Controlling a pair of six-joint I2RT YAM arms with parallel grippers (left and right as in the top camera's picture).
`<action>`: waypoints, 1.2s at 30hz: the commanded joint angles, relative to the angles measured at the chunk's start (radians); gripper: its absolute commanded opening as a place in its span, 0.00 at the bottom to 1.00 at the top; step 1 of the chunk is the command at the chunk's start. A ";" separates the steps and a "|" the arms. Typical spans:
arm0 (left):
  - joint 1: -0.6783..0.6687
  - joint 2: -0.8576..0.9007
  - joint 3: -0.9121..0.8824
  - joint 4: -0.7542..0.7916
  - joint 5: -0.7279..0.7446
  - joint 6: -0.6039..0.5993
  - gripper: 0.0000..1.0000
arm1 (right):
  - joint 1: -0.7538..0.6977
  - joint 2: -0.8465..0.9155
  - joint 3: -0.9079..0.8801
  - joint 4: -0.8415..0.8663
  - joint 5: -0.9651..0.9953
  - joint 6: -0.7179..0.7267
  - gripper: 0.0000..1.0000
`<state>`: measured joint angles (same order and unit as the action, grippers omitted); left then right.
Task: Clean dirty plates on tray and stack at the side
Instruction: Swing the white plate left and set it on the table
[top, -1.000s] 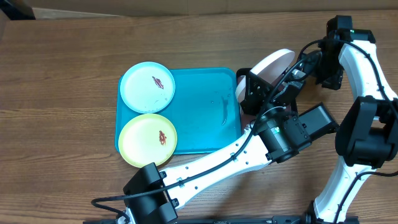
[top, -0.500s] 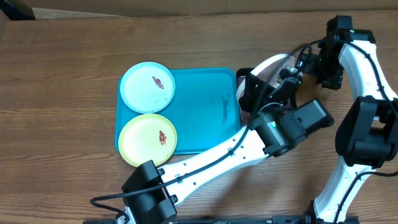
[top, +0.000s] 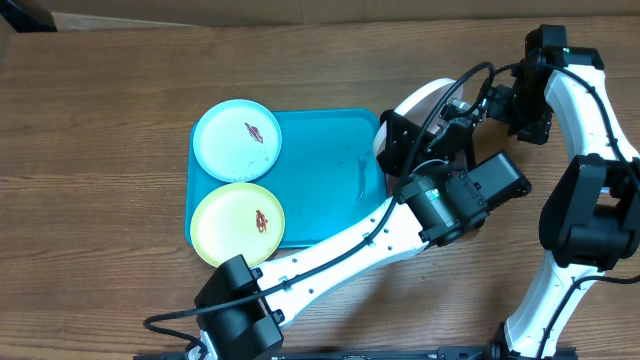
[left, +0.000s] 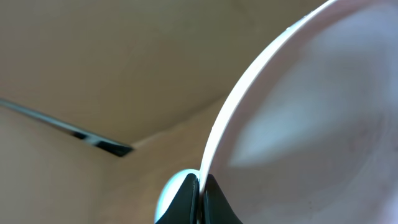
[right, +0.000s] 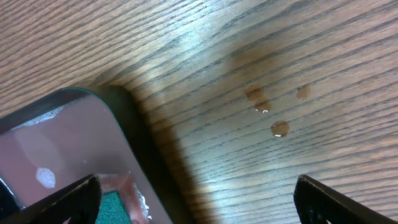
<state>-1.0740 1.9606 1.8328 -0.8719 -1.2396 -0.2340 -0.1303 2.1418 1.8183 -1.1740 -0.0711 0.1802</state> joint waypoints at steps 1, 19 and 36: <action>0.056 0.006 0.031 -0.014 0.274 -0.068 0.04 | 0.000 -0.032 0.014 0.003 0.000 0.003 1.00; 0.914 0.006 0.031 -0.240 1.687 -0.161 0.04 | 0.000 -0.032 0.014 0.003 0.000 0.003 1.00; 1.727 0.007 -0.047 -0.332 1.415 -0.195 0.04 | 0.000 -0.032 0.014 0.003 -0.001 0.003 1.00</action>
<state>0.5964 1.9671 1.8244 -1.2114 0.2920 -0.3946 -0.1303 2.1418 1.8183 -1.1736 -0.0711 0.1795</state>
